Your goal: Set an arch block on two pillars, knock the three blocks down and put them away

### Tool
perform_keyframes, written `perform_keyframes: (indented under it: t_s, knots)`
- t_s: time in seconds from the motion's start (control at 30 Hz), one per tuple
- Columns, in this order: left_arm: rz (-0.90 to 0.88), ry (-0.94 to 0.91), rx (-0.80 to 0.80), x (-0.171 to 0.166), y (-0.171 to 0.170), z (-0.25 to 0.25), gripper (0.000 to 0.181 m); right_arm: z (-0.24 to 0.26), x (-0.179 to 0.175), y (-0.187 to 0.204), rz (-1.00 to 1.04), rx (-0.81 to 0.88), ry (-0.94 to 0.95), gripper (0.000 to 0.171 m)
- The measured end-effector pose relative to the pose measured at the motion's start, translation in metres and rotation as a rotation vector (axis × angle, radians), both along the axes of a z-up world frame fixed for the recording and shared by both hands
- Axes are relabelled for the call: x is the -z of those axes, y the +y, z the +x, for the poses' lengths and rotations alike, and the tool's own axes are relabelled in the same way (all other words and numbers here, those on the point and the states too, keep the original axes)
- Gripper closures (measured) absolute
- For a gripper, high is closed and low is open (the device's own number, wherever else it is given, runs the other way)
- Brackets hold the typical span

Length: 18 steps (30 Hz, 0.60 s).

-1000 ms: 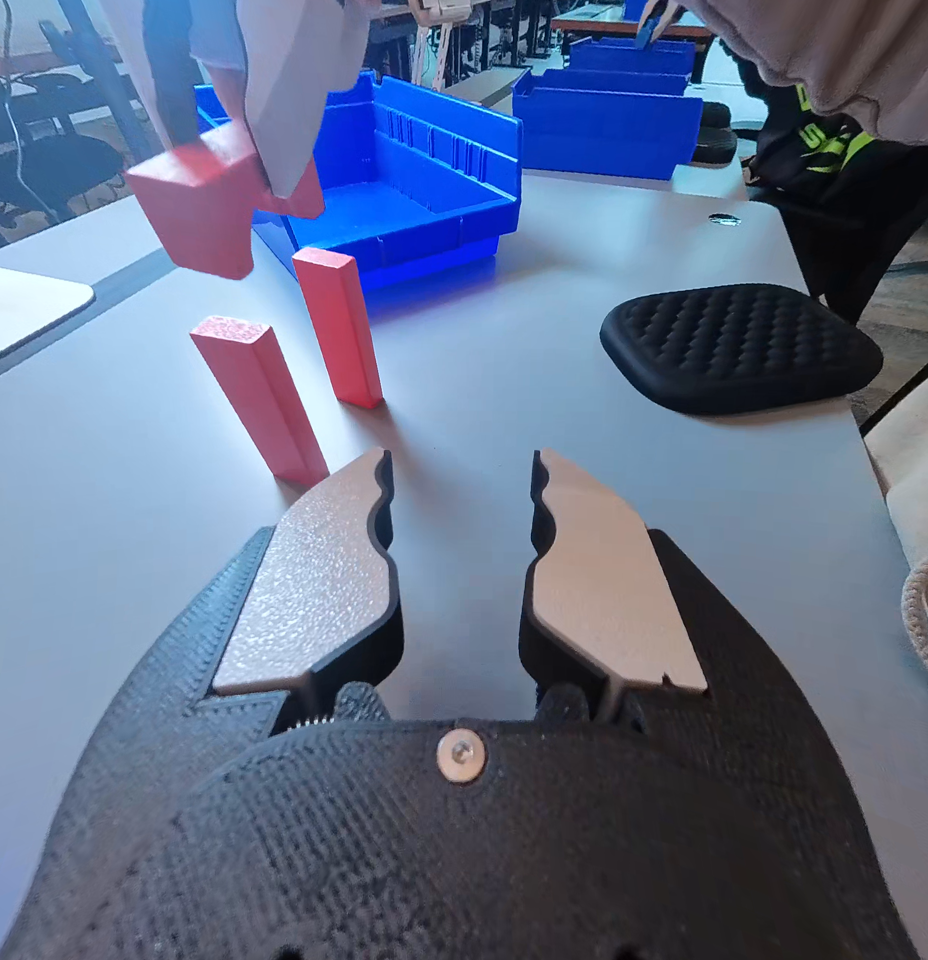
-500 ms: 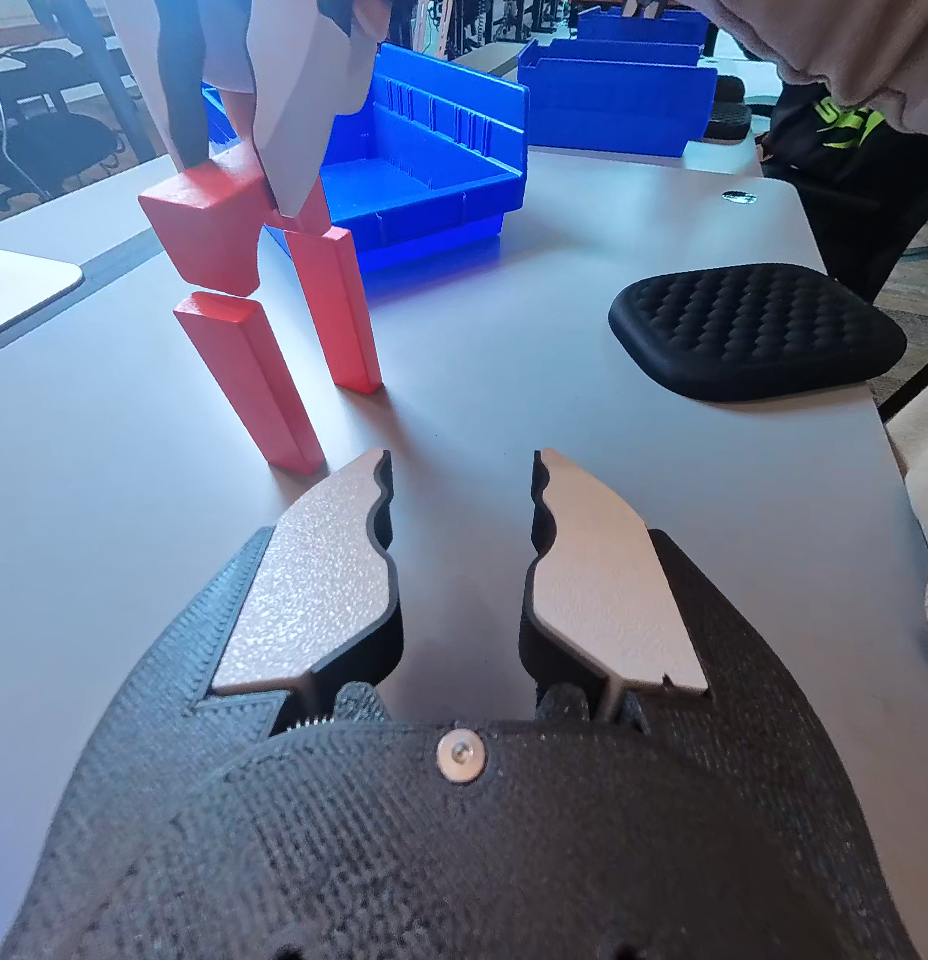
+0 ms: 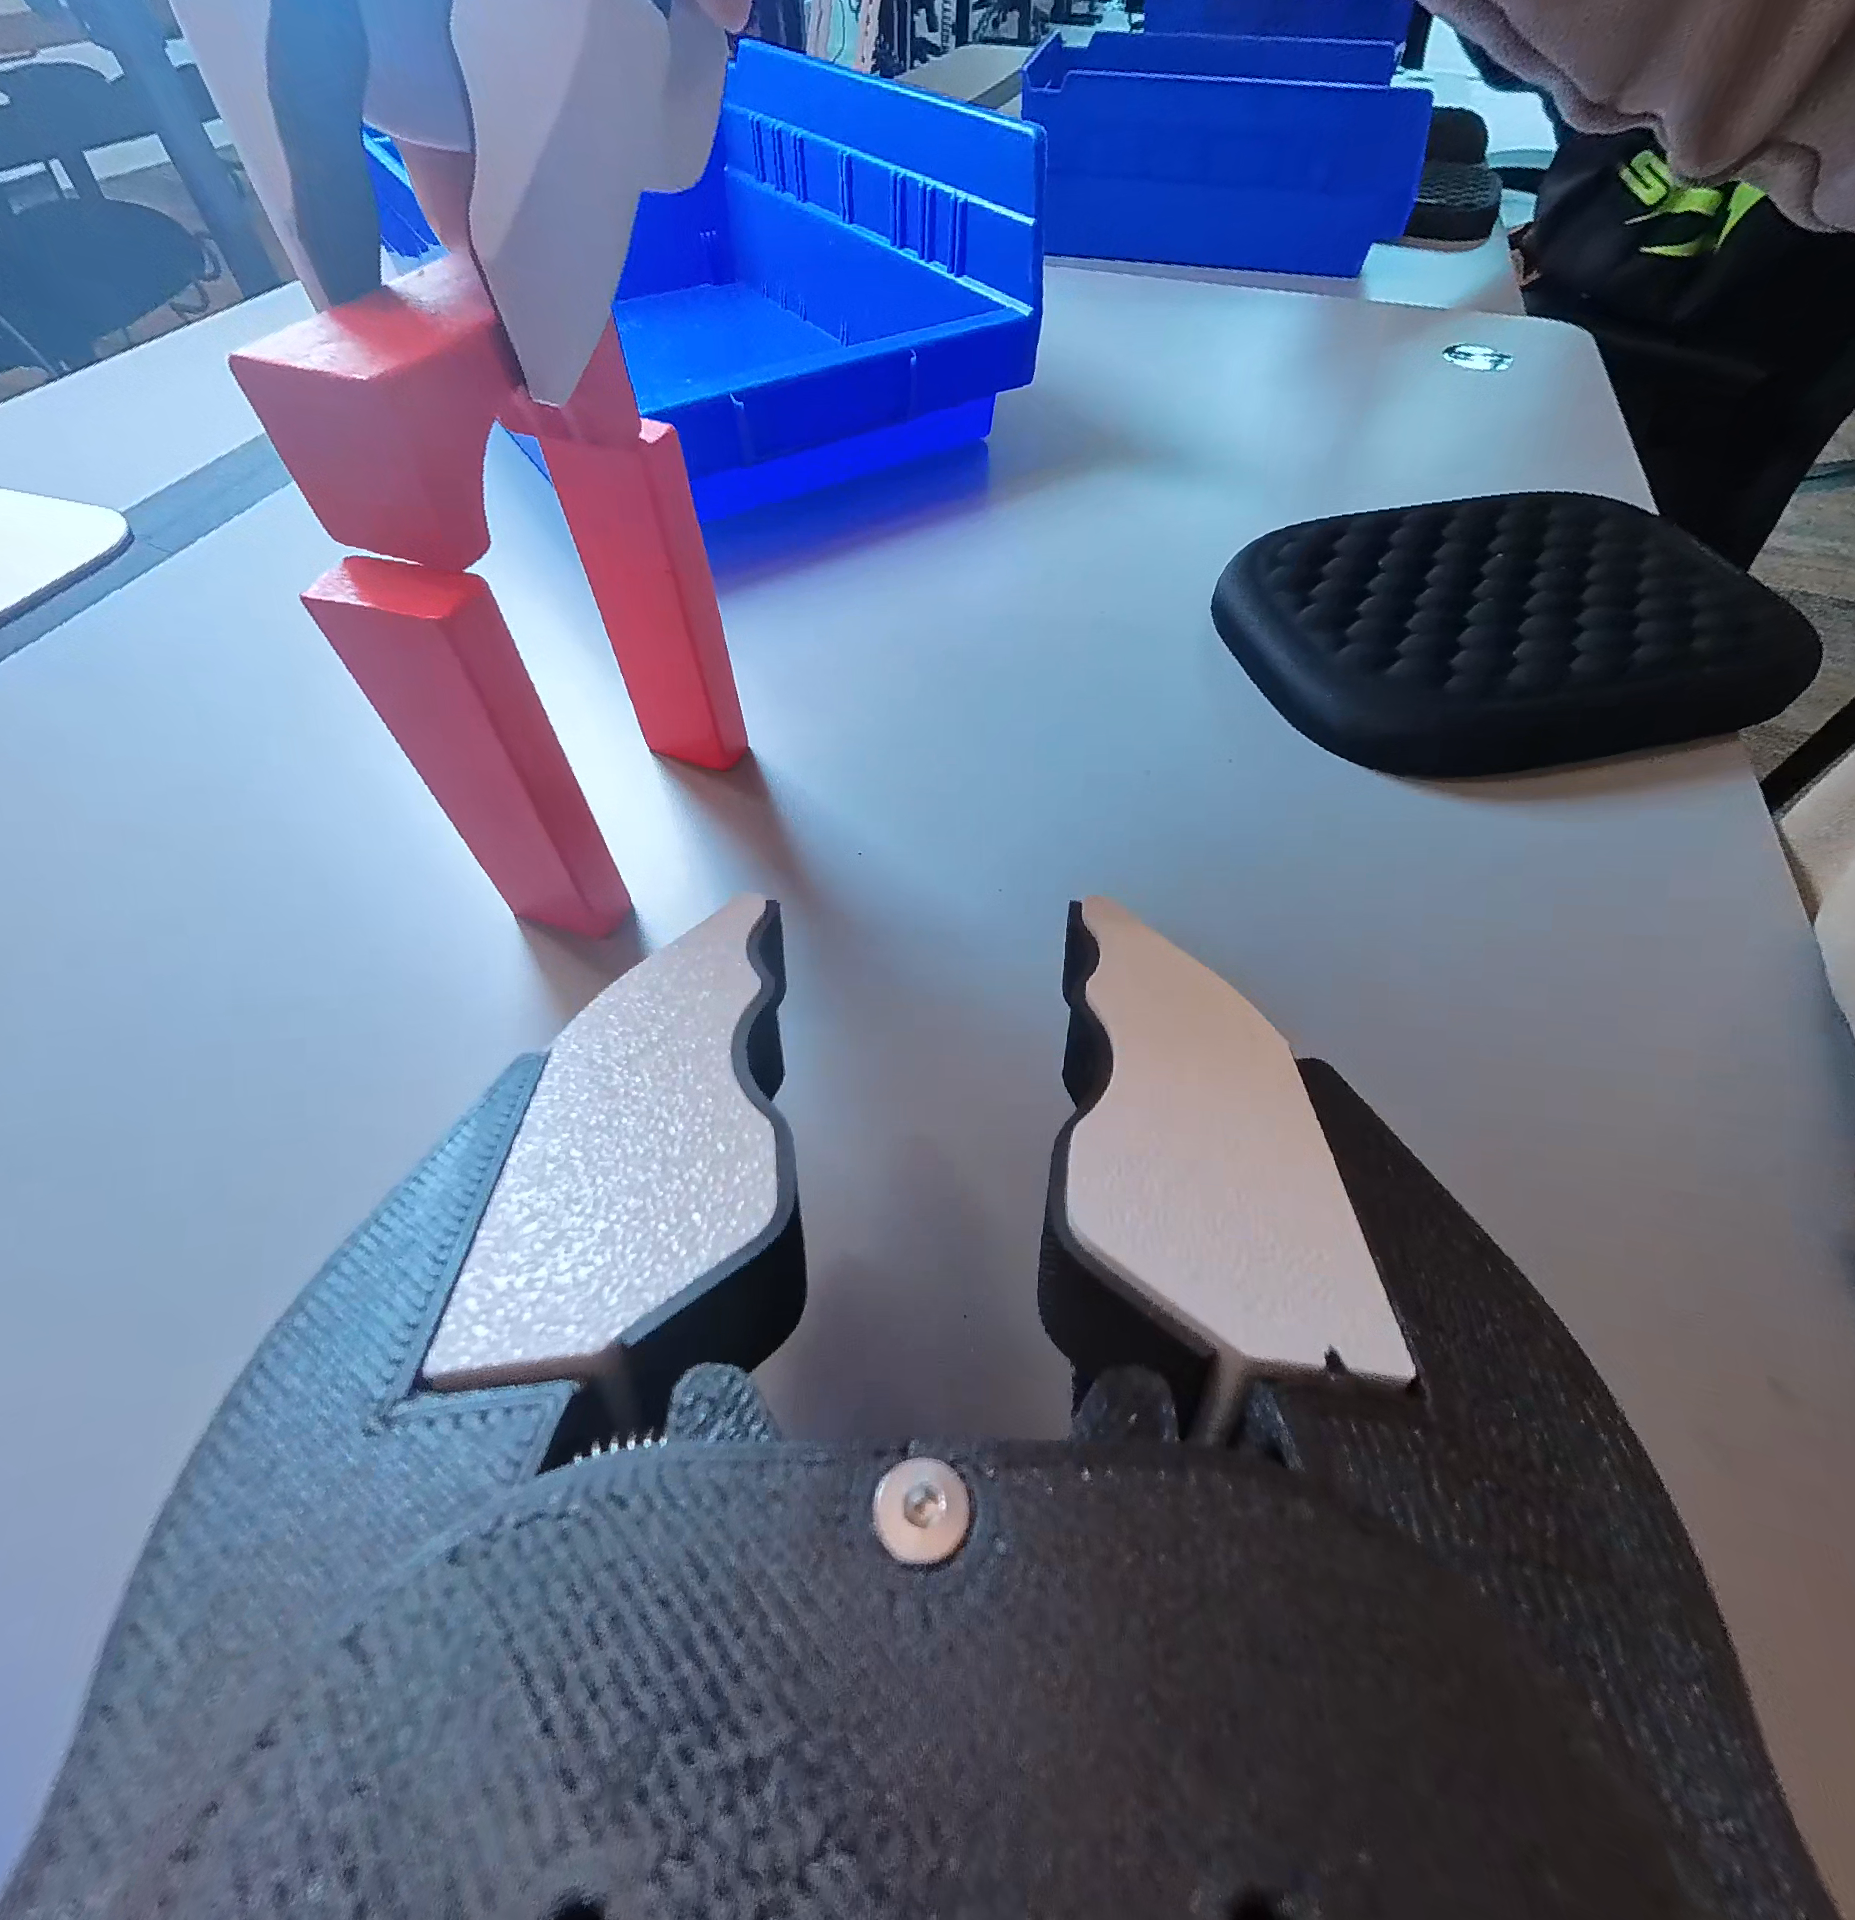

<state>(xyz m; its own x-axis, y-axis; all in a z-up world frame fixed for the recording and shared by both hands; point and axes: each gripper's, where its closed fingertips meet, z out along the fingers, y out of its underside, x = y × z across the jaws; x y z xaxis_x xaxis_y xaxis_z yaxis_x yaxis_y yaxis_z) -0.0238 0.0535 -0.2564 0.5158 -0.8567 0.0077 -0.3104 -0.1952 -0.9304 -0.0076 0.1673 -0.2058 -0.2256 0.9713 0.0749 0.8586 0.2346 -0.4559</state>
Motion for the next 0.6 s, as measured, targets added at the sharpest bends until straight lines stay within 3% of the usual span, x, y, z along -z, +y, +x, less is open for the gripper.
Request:
perform_keyframes:
  t_s: [0.6]
  knots:
    - [-0.005, 0.013, 0.005, 0.0038, 0.0000, 0.0017, 0.128, 0.0000, 0.0006, -0.0008, 0.003, -0.005, 0.002, 0.136]
